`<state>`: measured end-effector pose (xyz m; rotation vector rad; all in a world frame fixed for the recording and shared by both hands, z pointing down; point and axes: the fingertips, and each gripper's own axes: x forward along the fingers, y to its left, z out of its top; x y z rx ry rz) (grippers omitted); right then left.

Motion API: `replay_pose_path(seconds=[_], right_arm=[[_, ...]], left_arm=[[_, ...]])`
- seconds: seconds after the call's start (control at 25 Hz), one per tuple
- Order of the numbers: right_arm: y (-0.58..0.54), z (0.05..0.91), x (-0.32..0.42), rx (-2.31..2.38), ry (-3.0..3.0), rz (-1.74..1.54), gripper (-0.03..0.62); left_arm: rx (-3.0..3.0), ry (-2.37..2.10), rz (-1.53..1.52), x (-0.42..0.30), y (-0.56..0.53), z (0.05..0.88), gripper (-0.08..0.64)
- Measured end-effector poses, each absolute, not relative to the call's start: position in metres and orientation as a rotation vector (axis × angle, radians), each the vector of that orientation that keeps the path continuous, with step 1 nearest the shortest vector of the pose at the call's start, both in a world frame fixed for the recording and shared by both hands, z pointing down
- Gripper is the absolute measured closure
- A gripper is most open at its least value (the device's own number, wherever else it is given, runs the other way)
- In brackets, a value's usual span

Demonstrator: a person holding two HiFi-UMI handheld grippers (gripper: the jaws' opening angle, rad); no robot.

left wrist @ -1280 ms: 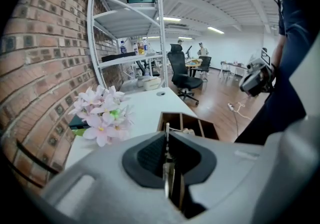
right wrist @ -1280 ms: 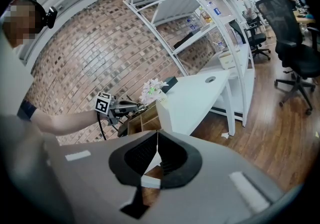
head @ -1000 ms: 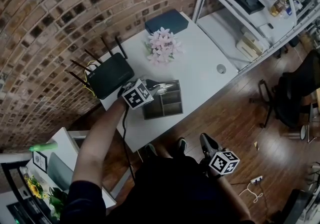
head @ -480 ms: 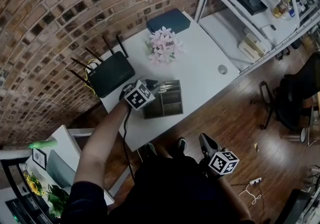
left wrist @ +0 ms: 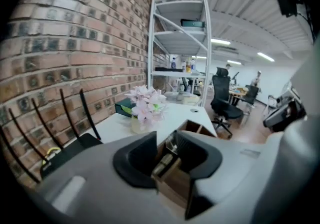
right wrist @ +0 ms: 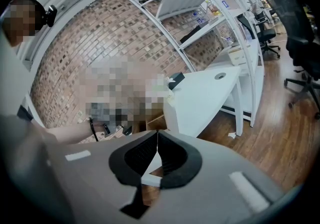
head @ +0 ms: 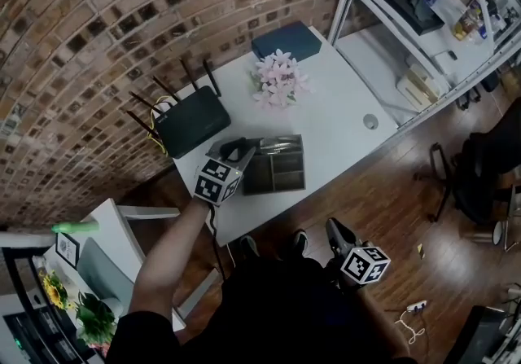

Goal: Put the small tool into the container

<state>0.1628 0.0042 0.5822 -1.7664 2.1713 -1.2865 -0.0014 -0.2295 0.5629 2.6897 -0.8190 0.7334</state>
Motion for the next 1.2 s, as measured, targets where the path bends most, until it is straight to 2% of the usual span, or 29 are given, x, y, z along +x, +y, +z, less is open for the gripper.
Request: replay_pose_path(seconds=[0.56,0.84,1.2], right_arm=[[-0.034,0.532,0.094,-1.523,2.45,-1.134,0.58],[-0.036,0.495,0.066,-1.426,2.585,-0.967,0.58],[-0.028,0.478,0.071,-1.43,2.594,-0.877,0.58]], left_arm=[[2.54,-0.833,0.345,-0.036,-0.048,0.519,0.488],[2.501,-0.934,0.267,-0.055,-0.026,0.502,0.489],[2.528,-0.899,0.218,-0.033,-0.029,0.486,0.495]])
